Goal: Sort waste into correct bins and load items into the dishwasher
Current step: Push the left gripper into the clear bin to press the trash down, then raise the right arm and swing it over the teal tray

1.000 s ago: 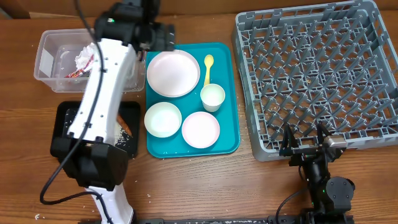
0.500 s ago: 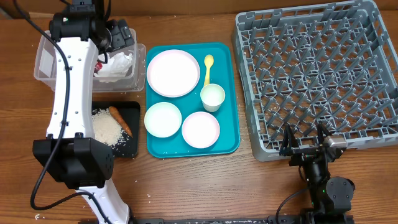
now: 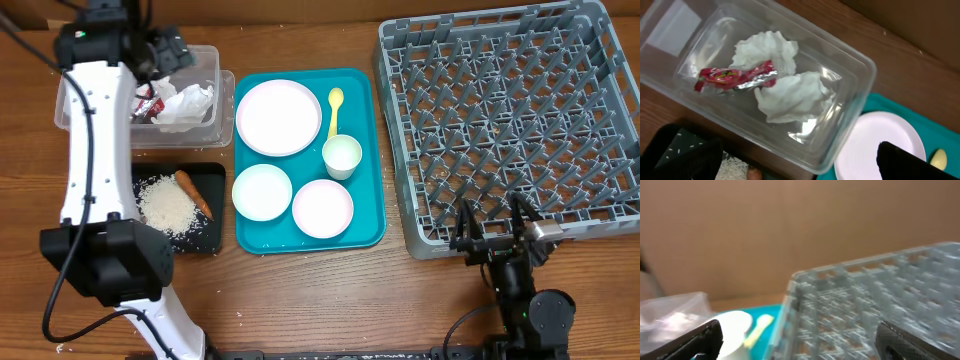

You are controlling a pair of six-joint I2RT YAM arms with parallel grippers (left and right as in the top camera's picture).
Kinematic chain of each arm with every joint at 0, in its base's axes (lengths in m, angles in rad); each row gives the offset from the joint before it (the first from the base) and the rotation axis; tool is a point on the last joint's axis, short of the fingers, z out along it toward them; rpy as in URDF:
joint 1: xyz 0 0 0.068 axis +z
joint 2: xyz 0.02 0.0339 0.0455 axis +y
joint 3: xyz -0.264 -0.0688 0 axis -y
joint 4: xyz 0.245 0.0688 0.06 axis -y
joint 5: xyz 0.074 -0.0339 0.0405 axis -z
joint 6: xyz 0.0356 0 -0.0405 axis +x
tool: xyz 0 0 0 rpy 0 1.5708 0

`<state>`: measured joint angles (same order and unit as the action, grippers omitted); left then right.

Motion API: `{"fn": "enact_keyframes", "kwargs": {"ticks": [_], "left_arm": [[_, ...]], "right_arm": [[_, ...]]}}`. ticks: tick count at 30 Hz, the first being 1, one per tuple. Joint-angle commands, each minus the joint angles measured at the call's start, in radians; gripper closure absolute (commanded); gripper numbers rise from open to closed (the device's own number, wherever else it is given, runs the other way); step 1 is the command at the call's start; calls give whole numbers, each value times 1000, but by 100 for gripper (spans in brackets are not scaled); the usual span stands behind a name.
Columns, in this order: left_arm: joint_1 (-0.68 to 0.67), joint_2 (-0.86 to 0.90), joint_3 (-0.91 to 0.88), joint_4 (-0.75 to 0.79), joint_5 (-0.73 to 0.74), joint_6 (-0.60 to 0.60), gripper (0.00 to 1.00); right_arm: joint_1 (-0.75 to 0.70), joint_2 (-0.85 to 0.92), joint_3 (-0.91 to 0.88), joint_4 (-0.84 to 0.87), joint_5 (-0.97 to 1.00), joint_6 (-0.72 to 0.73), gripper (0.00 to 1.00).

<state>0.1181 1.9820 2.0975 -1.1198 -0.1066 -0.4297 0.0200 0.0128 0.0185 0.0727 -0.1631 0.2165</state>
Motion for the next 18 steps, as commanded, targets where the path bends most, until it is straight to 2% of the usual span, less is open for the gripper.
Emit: {"fn": "enact_keyframes", "kwargs": {"ticks": [1,6,12,18], "left_arm": [[28,-18,12,29,6,-58,0],[32,-18,12,95,6,-58,0],[32,-18,12,208,7,-111,0],[32,-18,12,219,7,-136,0]], "right_arm": [[-3,-10,-10,72,-227,169,0],[-3,-10,-10,195,-276,290,0],[-3,-10,-10,488,-213,460,0],[-3,-10,-8,688,-42,462,0]]}}
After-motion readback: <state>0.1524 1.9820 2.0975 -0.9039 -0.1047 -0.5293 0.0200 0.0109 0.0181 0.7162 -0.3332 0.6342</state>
